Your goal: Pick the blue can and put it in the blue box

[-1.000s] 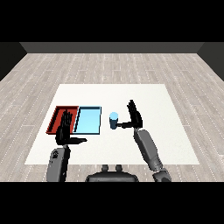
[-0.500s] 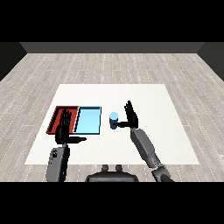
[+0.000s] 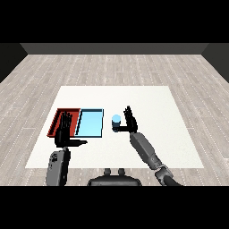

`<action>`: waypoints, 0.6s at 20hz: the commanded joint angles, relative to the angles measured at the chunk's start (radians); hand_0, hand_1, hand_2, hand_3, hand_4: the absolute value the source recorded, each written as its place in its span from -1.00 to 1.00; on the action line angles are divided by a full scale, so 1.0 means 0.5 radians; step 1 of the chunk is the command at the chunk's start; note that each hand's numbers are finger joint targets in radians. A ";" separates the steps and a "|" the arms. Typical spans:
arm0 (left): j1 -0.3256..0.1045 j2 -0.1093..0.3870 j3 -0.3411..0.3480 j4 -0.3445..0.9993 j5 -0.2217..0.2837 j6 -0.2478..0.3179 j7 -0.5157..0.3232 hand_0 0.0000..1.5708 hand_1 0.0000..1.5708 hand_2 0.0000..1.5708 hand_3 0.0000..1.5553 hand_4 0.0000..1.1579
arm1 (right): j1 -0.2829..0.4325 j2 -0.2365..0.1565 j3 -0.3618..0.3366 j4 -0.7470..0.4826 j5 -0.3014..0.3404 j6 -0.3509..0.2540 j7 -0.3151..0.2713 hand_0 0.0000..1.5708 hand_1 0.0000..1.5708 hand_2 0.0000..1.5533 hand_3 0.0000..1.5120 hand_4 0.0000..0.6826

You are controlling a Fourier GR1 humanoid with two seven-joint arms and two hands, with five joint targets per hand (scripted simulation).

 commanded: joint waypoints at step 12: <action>-0.083 -0.074 -0.068 -0.040 -0.041 0.089 0.096 -1.00 -1.00 -1.00 -1.00 -1.00 | -0.199 0.000 0.404 0.411 -0.531 -0.075 -0.332 -1.00 -1.00 -1.00 -1.00 -1.00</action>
